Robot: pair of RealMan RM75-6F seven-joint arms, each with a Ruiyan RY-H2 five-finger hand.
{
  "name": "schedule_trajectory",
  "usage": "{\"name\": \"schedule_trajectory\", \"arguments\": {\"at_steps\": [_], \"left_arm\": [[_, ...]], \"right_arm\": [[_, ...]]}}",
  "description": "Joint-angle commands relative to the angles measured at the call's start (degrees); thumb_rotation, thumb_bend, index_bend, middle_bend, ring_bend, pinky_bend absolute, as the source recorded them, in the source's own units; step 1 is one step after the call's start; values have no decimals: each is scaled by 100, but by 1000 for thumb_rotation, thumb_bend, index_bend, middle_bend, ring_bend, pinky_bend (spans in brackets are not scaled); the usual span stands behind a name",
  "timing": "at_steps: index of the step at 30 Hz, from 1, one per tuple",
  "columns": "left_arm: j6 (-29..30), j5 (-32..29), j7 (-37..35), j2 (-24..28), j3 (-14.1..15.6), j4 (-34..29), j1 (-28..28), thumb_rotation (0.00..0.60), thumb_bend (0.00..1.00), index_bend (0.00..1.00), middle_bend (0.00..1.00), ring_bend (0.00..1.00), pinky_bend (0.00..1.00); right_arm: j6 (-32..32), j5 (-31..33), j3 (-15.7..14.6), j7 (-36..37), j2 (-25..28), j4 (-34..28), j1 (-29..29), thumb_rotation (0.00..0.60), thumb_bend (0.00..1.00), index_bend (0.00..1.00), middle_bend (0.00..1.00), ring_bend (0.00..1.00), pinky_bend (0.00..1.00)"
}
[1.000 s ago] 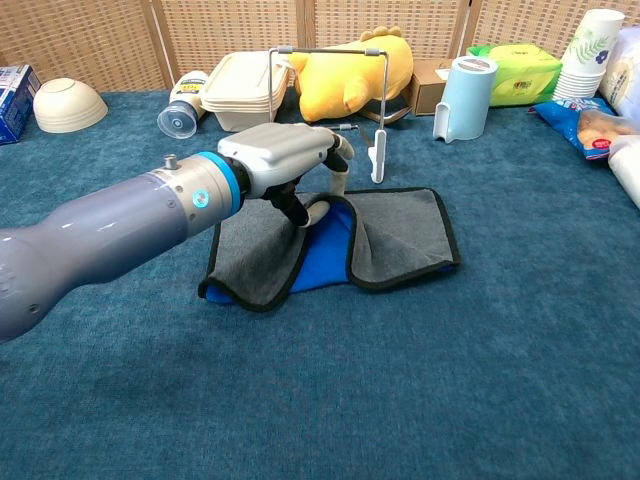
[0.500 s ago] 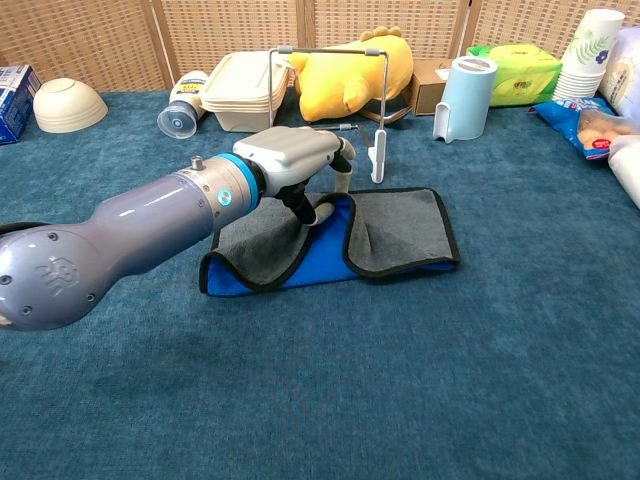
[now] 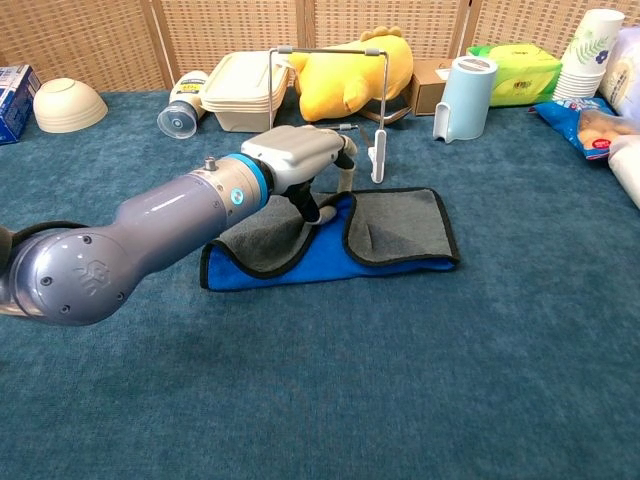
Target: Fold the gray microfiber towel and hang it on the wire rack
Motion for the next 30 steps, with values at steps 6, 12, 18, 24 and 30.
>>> {"name": "schedule_trajectory", "arguments": {"at_steps": [6, 12, 18, 24, 30], "left_arm": [[148, 82, -84, -68, -16, 127, -9, 600, 321, 305, 63, 0, 0], [301, 196, -224, -150, -49, 294, -22, 600, 320, 291, 57, 0, 0], [335, 251, -256, -177, -27, 354, -10, 600, 331, 281, 57, 0, 0], [396, 263, -291, -169, -27, 343, 47, 600, 334, 269, 54, 0, 0], [431, 256, -303, -197, -78, 413, 44, 600, 335, 263, 54, 0, 0]], "right_arm": [[14, -21, 1, -7, 16, -34, -5, 600, 212, 59, 11, 0, 0], [43, -34, -4, -23, 28, -68, -24, 600, 212, 60, 11, 0, 0], [57, -51, -4, -43, 36, -94, -28, 600, 212, 59, 11, 0, 0], [54, -58, -5, -62, 46, -114, -26, 600, 212, 59, 11, 0, 0], [62, -77, -8, -88, 46, -142, -24, 600, 212, 60, 11, 0, 0]]}}
